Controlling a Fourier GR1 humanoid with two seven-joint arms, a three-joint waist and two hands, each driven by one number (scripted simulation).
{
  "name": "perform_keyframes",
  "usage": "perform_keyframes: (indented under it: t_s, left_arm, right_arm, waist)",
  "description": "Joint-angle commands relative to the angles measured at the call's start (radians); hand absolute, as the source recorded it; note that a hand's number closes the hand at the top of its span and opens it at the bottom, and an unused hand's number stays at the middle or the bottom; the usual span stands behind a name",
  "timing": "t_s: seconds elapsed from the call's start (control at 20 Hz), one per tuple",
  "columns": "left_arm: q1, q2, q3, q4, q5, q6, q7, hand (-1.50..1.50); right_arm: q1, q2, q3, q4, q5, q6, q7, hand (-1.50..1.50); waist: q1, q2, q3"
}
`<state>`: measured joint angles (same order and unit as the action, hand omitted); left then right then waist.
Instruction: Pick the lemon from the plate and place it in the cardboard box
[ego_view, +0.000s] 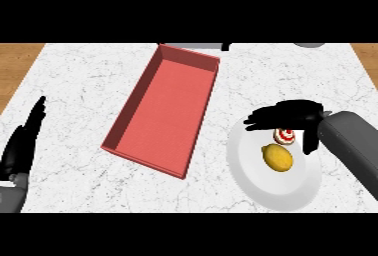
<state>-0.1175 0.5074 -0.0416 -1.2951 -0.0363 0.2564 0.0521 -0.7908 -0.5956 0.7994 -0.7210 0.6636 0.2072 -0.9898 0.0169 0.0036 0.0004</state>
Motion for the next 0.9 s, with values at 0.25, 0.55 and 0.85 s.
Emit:
perform_keyframes:
  t_s: [0.25,0.55,0.85]
  left_arm:
    - [-0.021,-0.014,0.043,0.045,-0.023,-0.024,-0.027,0.00]
    - [0.000,0.016,0.070,-0.014,-0.002,-0.060,0.006,0.00]
    - [0.089,-0.047,0.053,-0.028,-0.030,-0.024,-0.040,0.00]
  right_arm:
    - [0.012,-0.014,-0.034,0.007,0.042,0.075,-0.149,-1.50]
    - [0.027,-0.002,-0.005,-0.064,0.020,0.130,-0.152,-1.50]
    - [0.116,-0.060,0.002,-0.194,0.000,0.087,-0.156,-1.50]
  waist:
    - [-0.016,-0.003,-0.001]
    - [-0.010,-0.004,-0.001]
    - [-0.017,-0.007,-0.001]
